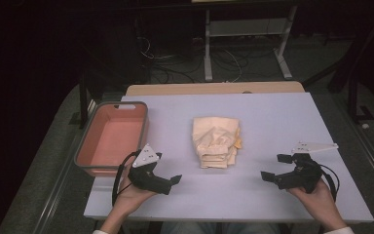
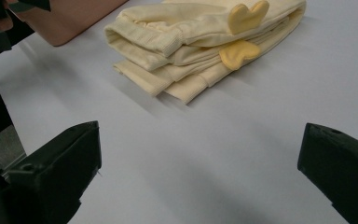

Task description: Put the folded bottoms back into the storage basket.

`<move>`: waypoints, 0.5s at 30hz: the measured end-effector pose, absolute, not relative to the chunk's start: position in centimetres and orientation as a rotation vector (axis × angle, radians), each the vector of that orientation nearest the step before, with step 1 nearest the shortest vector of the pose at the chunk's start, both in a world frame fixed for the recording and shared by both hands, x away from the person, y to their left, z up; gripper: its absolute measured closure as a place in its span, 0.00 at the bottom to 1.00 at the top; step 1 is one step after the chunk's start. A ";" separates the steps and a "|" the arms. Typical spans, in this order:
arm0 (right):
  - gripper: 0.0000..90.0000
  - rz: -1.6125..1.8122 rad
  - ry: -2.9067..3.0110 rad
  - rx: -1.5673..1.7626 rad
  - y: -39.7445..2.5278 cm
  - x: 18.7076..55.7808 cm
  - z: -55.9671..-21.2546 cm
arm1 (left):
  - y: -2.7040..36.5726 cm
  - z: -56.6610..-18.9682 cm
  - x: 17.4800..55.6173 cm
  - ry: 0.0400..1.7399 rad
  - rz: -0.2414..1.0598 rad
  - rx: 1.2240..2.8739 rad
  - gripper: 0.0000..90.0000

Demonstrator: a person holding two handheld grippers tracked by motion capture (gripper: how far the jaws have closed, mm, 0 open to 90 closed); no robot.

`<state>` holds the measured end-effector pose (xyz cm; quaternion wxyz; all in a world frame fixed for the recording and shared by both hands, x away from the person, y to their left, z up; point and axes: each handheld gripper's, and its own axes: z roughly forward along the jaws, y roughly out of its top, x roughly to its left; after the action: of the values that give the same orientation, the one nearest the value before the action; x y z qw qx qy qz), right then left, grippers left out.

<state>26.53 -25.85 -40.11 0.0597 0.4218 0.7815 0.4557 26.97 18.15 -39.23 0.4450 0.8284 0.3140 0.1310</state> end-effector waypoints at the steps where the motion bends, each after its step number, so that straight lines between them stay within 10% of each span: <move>1: 0.00 1.380 2.366 1.277 -25.8 26.5 -40.1 | 18.1 -39.2 27.0 0.778 0.325 2.053 0.00; 15: 0.00 1.382 2.385 1.255 -24.7 28.0 -38.8 | 17.5 -37.3 28.6 0.768 0.305 2.052 0.00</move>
<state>27.95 -24.75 -38.83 0.0564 0.4138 0.7863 0.4554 28.61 17.48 -37.31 0.4482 0.8291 0.3105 0.1233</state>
